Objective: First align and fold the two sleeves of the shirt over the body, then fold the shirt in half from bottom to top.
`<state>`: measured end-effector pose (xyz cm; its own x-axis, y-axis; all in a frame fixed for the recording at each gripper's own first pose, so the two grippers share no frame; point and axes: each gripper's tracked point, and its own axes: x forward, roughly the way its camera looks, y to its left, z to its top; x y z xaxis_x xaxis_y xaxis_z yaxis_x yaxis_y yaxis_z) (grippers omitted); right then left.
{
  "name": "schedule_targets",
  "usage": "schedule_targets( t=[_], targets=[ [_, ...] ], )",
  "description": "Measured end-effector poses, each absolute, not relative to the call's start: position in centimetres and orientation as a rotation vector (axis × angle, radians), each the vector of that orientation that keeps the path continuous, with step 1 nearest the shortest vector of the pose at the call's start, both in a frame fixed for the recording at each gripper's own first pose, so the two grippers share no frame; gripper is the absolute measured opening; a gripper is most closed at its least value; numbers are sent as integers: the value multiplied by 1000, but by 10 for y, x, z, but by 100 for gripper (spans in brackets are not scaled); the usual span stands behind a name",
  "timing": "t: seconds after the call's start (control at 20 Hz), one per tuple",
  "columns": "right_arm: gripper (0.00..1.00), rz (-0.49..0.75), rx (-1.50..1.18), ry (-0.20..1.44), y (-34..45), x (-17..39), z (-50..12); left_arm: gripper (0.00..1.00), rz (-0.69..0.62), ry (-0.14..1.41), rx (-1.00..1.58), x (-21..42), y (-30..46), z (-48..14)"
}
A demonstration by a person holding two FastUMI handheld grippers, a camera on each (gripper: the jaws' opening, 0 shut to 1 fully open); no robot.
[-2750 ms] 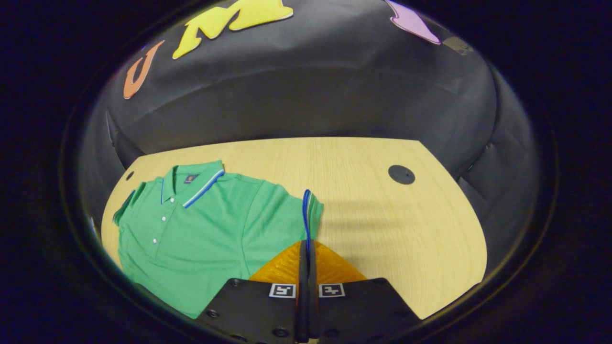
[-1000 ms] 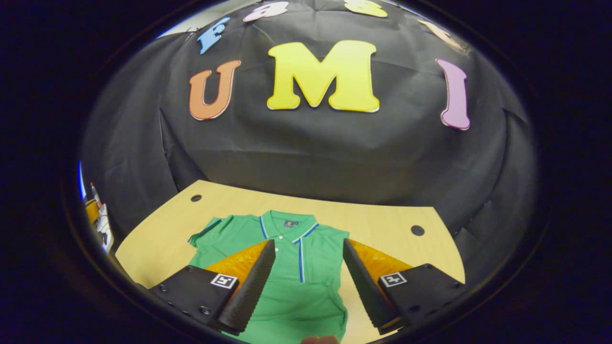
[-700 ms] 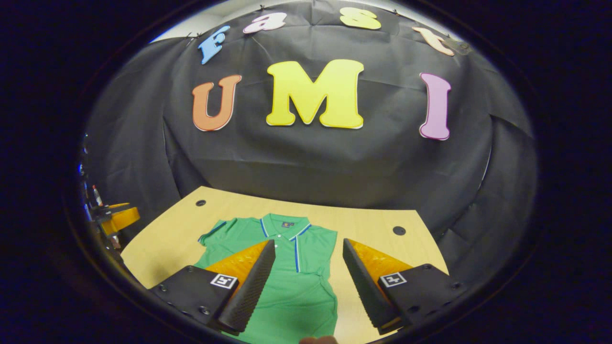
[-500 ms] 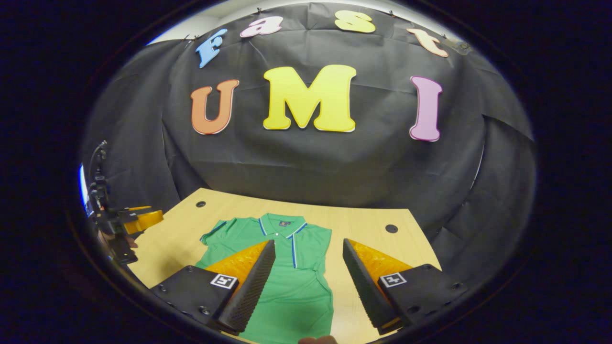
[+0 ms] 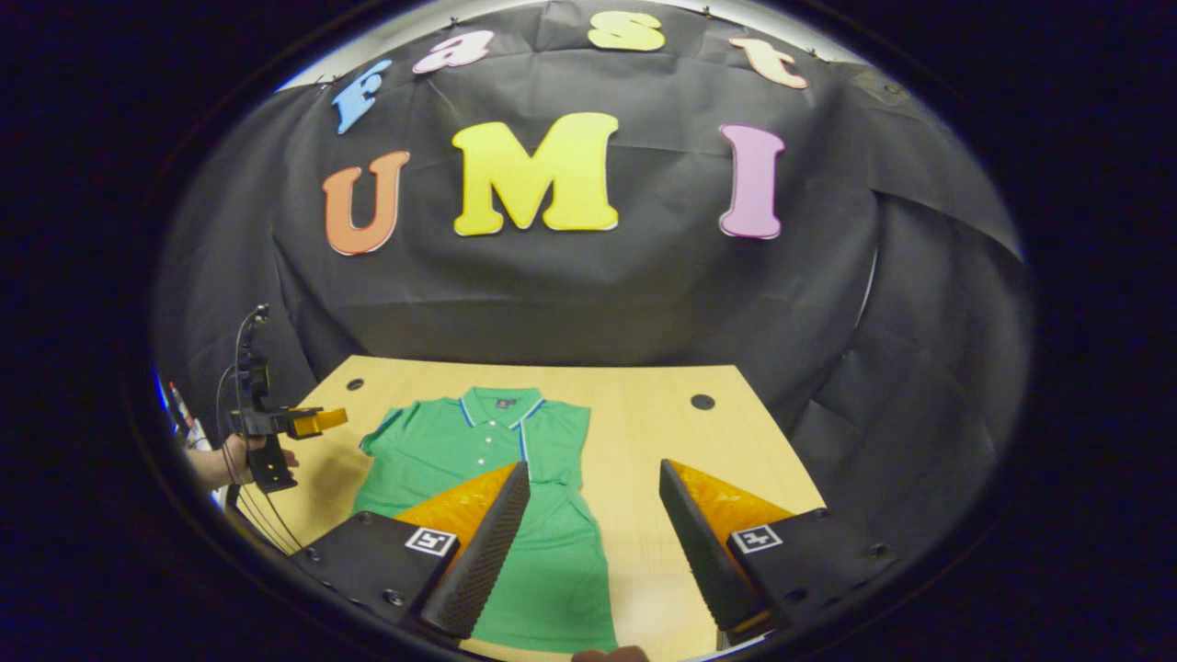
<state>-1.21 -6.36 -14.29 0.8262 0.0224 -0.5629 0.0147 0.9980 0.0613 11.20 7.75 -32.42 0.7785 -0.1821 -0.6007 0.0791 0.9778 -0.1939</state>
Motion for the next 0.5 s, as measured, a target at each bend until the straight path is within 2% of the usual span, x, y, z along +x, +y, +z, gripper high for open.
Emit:
schedule_targets(
  t=[0.05,0.3,0.5],
  targets=[
    [92,-14,64,612,-69,-16,-147,99,-144,675,-157,117,79,-333],
    [92,-40,64,643,-72,-29,-163,98,-147,743,-77,136,84,-374],
    [92,-62,81,676,-75,-45,-176,93,-163,766,5,151,86,-398]
  ],
)
